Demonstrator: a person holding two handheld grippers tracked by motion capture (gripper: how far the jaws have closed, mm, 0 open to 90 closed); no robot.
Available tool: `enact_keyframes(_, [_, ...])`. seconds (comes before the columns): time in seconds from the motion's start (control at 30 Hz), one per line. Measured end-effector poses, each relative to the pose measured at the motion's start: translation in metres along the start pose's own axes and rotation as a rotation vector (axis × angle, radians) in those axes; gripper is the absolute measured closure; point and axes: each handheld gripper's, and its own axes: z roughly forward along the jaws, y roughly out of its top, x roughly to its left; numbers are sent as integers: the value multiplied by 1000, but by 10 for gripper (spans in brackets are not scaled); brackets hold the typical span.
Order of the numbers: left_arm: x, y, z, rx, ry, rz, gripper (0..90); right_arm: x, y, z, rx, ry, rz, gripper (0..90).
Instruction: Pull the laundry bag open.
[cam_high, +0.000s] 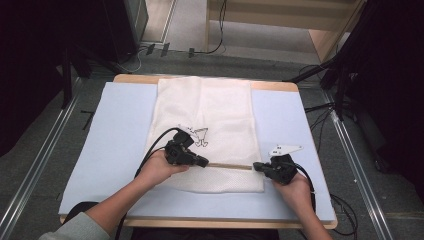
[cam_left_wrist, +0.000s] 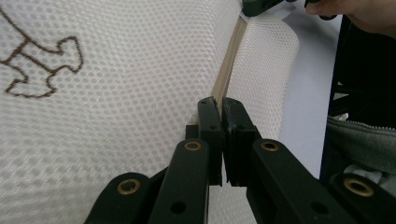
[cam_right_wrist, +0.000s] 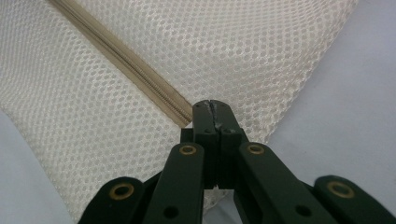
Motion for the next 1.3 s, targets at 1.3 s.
enact_keyframes(1.3, [54, -84, -101, -57, 132, -168, 885, -6, 0, 0, -2, 45, -4, 900])
